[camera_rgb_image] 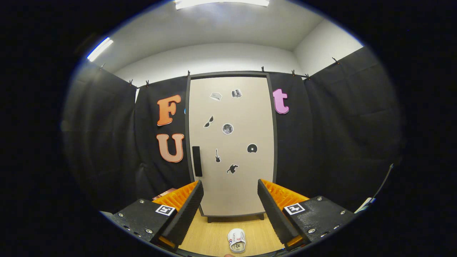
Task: Open the shoe cabinet door, grab the shoes and put them into the shoe cabinet, then close the shoe cabinet door.
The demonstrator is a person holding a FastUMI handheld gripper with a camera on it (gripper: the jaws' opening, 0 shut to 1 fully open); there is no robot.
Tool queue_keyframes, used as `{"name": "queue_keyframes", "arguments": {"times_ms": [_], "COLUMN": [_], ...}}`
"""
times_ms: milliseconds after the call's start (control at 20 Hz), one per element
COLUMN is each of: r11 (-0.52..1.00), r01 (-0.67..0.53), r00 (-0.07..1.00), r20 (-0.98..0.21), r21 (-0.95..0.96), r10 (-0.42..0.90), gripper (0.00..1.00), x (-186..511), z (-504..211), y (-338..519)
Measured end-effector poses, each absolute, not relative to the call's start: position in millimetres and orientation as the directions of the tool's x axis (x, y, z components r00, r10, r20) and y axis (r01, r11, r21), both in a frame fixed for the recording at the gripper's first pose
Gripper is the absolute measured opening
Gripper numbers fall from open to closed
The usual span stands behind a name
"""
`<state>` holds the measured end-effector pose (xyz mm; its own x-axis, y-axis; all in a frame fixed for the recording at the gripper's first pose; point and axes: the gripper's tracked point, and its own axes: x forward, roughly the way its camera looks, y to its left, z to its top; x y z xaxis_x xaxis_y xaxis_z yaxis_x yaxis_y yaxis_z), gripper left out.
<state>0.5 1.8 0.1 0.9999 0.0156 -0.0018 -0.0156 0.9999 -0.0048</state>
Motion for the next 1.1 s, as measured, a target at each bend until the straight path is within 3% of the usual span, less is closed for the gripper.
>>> {"name": "queue_keyframes", "arguments": {"times_ms": [600, 1100], "r11": [0.998, 0.990], "r01": [-0.070, -0.138], "r00": [0.998, 0.990], "r20": [0.010, 0.031], "r21": [0.007, 0.043], "r10": [0.070, 0.136], "gripper": [0.95, 0.95], "x": [27.9, 141.9], "z": [-2.0, -20.1], "y": [32.0, 104.0]}}
